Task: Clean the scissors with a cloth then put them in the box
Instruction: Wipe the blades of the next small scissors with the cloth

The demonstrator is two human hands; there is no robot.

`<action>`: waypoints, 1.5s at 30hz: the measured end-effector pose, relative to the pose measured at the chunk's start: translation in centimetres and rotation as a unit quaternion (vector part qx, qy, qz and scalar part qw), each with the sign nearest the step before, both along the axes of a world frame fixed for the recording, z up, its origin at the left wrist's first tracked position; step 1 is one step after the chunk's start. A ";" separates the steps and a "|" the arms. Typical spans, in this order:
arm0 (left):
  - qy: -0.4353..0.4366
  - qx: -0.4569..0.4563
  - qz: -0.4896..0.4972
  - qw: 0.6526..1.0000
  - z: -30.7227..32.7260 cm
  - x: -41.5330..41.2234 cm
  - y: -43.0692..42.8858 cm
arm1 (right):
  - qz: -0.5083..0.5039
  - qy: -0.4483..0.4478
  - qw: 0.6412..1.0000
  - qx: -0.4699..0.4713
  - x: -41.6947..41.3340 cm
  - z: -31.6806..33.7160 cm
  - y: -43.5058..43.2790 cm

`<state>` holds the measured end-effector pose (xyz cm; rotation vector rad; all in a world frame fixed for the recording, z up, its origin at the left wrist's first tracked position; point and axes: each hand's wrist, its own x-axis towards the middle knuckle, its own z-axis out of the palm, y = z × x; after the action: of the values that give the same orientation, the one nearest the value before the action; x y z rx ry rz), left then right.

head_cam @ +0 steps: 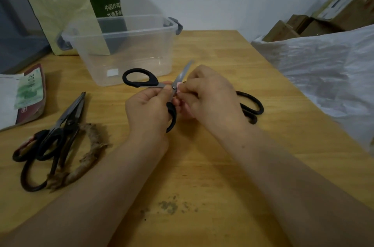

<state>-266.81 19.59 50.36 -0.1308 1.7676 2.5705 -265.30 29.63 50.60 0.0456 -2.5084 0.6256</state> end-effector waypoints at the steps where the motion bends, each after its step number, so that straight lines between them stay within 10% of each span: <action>1: -0.004 0.000 0.005 1.000 0.0 0.0 -0.1 | 0.000 -0.006 1.000 0.000 0.0 0.0 0.0; 31: -0.016 -0.040 0.017 0.999 0.4 -0.4 -1.4 | -0.137 -0.063 0.988 0.032 -0.2 0.4 4.7; 37: -0.041 -0.109 -0.035 0.993 0.6 -0.8 -1.9 | -0.194 0.048 0.975 -0.095 0.2 1.4 7.4; 45: -0.015 -0.160 -0.084 0.983 0.4 -0.4 -1.6 | 0.002 0.180 0.981 -0.074 0.4 1.5 4.7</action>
<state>-267.17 18.00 50.72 -0.0226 2.0697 2.1460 -264.91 34.31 52.11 0.1006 -2.1101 0.7326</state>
